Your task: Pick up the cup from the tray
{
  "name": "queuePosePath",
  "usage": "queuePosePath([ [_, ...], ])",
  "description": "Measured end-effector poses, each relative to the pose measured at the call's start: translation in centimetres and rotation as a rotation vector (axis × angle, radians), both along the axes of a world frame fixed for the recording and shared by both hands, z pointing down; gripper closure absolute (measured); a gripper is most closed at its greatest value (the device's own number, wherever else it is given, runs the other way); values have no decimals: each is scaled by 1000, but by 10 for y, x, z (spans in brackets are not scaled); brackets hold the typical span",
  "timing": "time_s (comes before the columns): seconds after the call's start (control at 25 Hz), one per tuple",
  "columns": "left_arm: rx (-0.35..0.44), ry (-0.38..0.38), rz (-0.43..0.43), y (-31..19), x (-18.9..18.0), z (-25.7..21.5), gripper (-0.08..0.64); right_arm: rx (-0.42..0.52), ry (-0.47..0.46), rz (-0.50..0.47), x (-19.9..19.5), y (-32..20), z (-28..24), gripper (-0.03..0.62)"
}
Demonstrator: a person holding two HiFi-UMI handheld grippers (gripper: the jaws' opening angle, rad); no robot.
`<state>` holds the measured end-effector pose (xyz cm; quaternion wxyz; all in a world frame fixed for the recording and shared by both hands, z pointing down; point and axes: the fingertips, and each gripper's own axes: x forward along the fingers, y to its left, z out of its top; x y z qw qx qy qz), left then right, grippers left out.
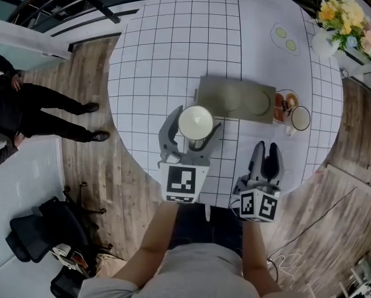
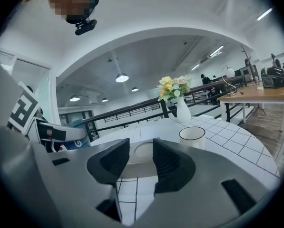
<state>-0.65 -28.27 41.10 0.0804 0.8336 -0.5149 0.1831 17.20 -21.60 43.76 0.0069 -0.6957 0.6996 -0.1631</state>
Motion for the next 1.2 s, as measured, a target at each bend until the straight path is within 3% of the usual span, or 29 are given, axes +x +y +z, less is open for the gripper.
queuePosePath([
  [0.28, -68, -16, -26, 26, -22, 50, 158, -37, -11, -17, -26, 16, 12, 448],
  [0.56, -103, -6, 0, 34, -26, 96, 158, -52, -1, -13, -34, 27, 18, 448],
  [1.2, -135, -36, 31, 36, -22, 128, 158, -73, 9, 16, -30, 39, 26, 448],
])
